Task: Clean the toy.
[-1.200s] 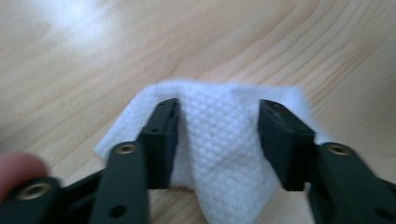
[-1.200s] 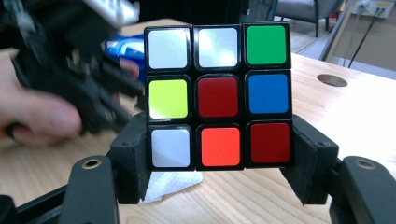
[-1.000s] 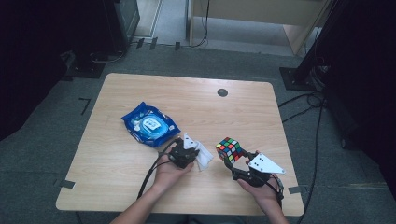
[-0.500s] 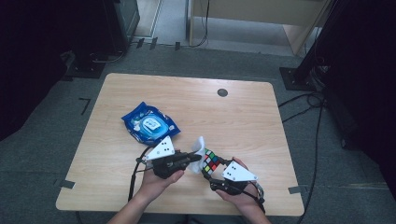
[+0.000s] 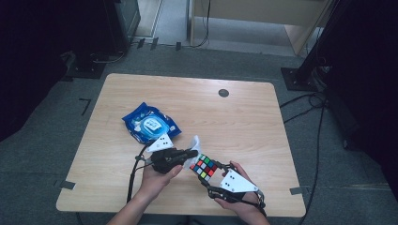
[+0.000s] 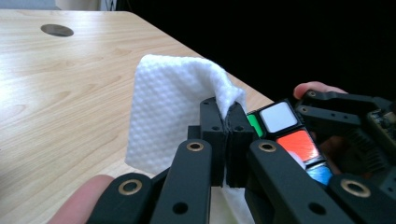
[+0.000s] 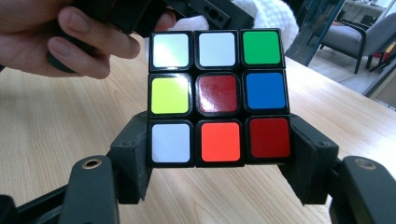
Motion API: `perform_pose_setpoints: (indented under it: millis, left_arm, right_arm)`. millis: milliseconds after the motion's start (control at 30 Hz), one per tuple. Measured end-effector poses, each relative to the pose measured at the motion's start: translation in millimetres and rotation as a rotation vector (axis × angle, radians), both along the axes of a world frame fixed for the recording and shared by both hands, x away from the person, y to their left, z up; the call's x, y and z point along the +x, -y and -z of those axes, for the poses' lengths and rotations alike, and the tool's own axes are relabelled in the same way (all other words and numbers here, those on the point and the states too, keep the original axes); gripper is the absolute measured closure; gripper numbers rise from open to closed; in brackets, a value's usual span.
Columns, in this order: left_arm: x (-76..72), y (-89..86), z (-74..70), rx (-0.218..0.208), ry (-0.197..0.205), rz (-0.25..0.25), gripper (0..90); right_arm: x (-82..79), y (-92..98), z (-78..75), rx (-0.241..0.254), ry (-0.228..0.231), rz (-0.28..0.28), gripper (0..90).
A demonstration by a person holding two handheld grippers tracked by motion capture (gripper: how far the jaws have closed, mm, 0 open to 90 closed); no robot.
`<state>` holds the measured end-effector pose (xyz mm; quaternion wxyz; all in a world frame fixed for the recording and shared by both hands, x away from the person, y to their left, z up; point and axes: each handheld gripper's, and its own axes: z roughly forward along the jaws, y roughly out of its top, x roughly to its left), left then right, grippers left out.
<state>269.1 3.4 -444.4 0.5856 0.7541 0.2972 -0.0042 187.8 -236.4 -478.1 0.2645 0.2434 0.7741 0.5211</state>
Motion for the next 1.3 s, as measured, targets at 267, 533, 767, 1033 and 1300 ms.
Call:
perform_pose_setpoints:
  millis: [267, 533, 767, 1033, 1300]
  left_arm:
    - [-13.9, 9.4, -13.5, -0.039, 0.054, 0.069, 88.1]
    - [-4.6, 4.8, -3.1, 0.047, 0.024, -0.017, 88.8]
    - [-19.4, 12.9, -18.2, 0.029, 0.094, 0.044, 87.6]
    - [-0.5, 6.7, 4.9, 0.169, 0.062, -0.054, 87.4]
    - [9.8, 1.7, 19.5, 0.240, 0.036, -0.127, 78.6]
  right_arm:
    - [1.0, -0.5, 3.7, -0.003, -0.004, 0.020, 34.8]
    - [-0.9, -0.3, -0.2, 0.001, 0.017, 0.019, 34.8]
    - [1.3, 1.6, 2.4, -0.001, 0.009, 0.037, 34.9]
    - [-0.6, 2.6, -1.9, 0.007, 0.020, 0.036, 34.9]
    - [2.4, 9.4, -4.4, 0.031, 0.027, 0.061, 34.9]
